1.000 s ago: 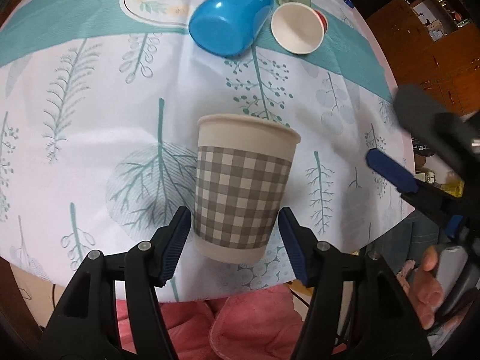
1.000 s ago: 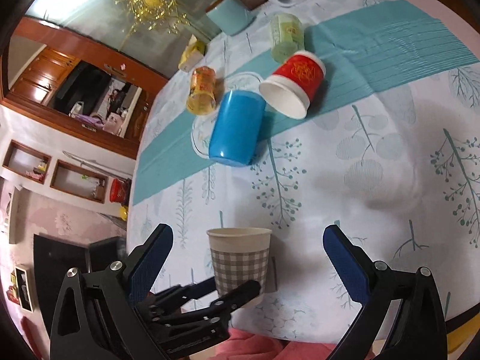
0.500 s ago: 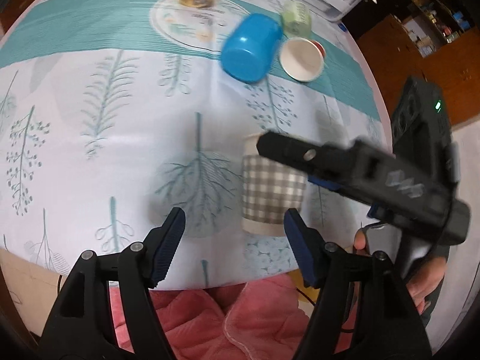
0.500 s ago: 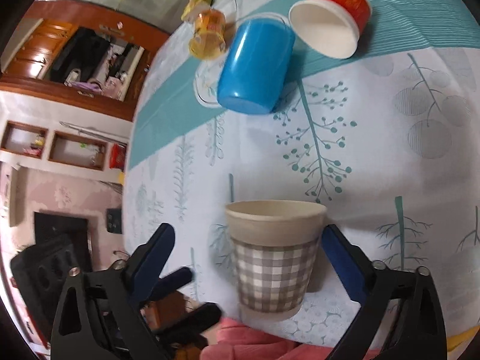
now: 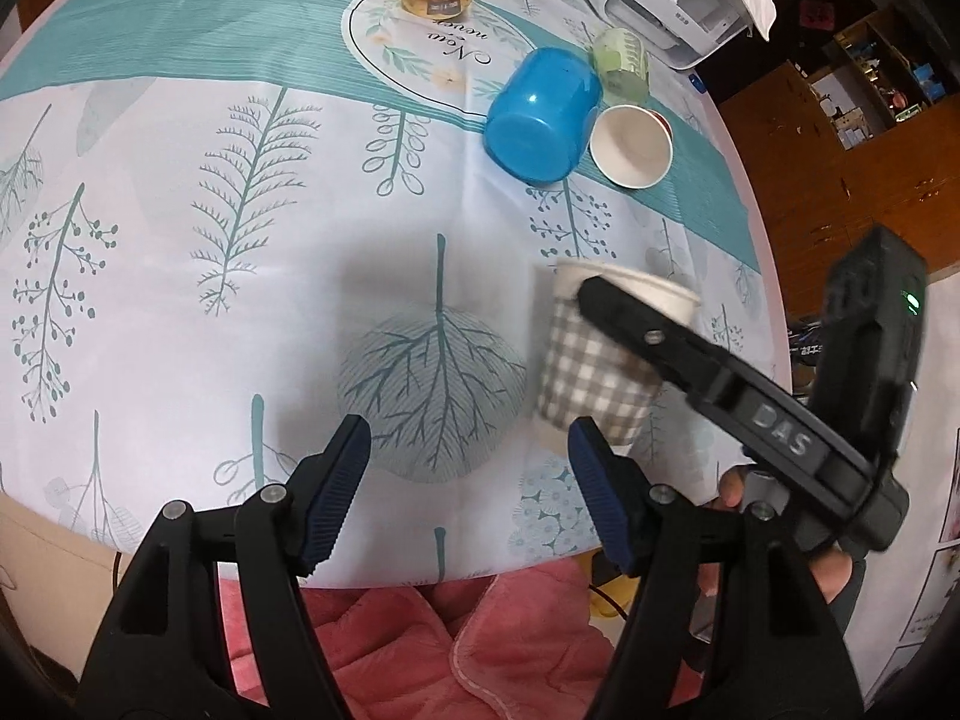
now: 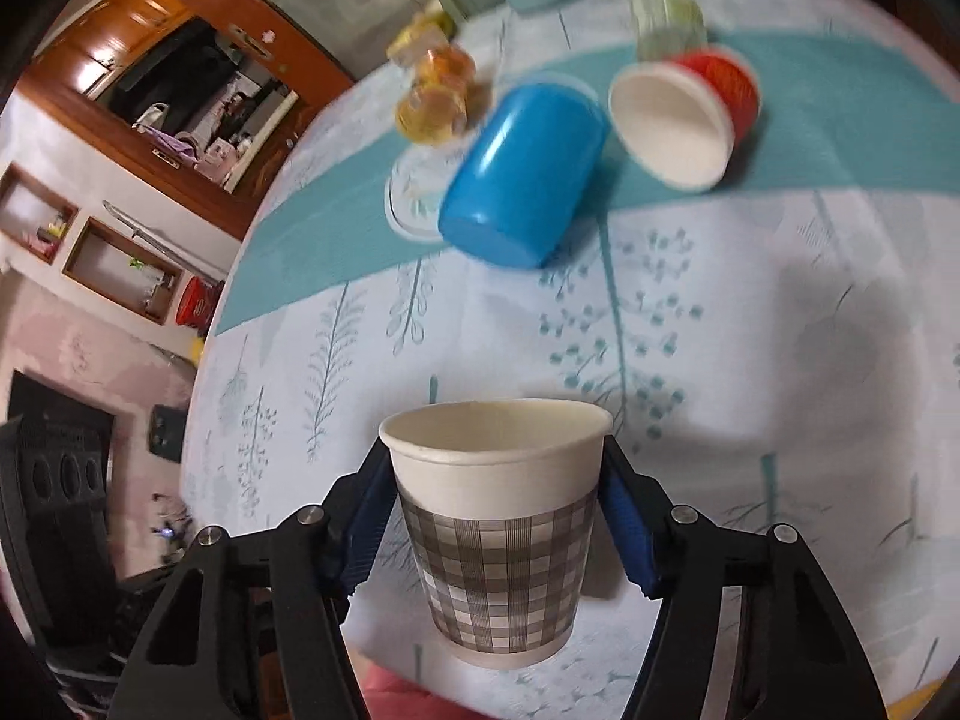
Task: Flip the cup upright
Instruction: 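Grasp the checked cup with the right gripper while the left gripper releases it, then rotate the checked cup with the right gripper so its rim faces up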
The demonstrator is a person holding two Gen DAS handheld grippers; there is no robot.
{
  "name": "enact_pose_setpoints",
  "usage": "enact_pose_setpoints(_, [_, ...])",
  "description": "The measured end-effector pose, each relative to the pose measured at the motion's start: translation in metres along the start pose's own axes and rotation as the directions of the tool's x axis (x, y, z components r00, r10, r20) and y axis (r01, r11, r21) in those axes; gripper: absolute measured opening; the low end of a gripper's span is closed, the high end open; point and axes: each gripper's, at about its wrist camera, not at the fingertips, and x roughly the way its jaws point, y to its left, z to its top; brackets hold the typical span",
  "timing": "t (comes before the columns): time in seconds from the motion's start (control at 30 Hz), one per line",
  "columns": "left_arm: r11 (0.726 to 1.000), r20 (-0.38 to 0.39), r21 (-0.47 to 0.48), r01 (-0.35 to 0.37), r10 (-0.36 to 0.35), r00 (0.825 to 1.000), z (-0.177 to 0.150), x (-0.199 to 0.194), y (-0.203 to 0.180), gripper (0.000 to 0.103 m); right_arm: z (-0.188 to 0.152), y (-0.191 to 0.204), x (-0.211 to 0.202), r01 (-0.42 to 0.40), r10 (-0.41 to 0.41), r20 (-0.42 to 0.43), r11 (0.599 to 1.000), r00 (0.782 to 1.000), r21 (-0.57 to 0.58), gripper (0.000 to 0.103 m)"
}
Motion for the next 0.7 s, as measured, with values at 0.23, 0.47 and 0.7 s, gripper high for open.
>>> enact_pose_setpoints(0.23, [0.999, -0.001, -0.034, -0.005, 0.005, 1.0, 0.003, 0.004, 0.009, 0.066, -0.029, 0.014, -0.04, 0.115, -0.015, 0.429, 0.972, 0.903, -0.206, 0.065])
enact_pose_setpoints(0.47, [0.998, 0.001, -0.057, -0.012, 0.013, 1.0, 0.005, 0.008, 0.016, 0.066, -0.057, 0.016, -0.039, 0.256, -0.048, 0.623, 0.934, 0.781, -0.249, 0.065])
enact_pose_setpoints(0.7, [0.998, 0.003, -0.06, -0.016, 0.016, 1.0, 0.005, 0.01, 0.017, 0.066, -0.068, 0.023, -0.02, 0.261, -0.046, 0.593, 0.923, 0.804, -0.283, 0.066])
